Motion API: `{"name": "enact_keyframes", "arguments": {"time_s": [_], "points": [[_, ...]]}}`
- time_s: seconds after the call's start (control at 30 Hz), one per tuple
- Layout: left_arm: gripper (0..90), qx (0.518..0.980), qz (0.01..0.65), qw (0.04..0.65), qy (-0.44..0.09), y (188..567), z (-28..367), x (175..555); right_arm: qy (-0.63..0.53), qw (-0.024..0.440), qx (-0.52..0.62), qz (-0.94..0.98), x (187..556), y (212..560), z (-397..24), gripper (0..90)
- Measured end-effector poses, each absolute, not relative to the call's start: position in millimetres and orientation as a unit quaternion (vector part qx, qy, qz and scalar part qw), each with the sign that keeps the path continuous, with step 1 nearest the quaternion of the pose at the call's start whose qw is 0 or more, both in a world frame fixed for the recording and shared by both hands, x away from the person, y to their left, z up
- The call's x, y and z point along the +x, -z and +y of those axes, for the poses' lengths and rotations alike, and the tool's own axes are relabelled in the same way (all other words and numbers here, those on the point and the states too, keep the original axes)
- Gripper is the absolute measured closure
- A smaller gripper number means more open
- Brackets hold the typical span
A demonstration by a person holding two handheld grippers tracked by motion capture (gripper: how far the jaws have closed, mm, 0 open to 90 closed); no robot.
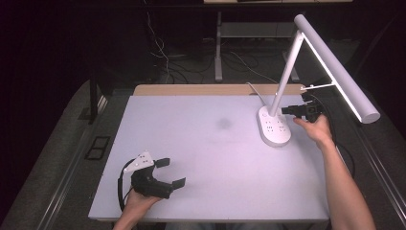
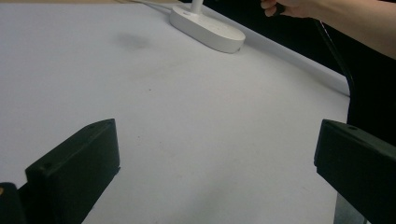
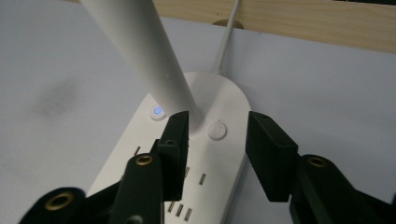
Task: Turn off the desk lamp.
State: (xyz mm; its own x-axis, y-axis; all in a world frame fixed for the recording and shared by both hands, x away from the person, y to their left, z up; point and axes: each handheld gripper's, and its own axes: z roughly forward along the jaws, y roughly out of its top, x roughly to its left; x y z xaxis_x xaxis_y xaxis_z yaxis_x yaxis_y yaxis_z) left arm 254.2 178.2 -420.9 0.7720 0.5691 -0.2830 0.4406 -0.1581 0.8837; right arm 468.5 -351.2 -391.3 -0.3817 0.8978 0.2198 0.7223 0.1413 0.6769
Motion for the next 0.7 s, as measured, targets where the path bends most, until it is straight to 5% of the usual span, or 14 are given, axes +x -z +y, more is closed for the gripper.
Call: {"name": "enact_keyframes", "arguments": {"time_s": [0.33, 0.7], "points": [[0.0, 0.757, 0.334, 0.558, -0.059, 421, 179, 254, -0.372, 0.118, 0.560, 0.730, 481, 399, -351, 89.9], [0.0, 0.758, 0.333, 0.558, -0.061, 420, 180, 253, -0.354, 0.114, 0.563, 0.738, 488, 413, -335, 90.0]]}}
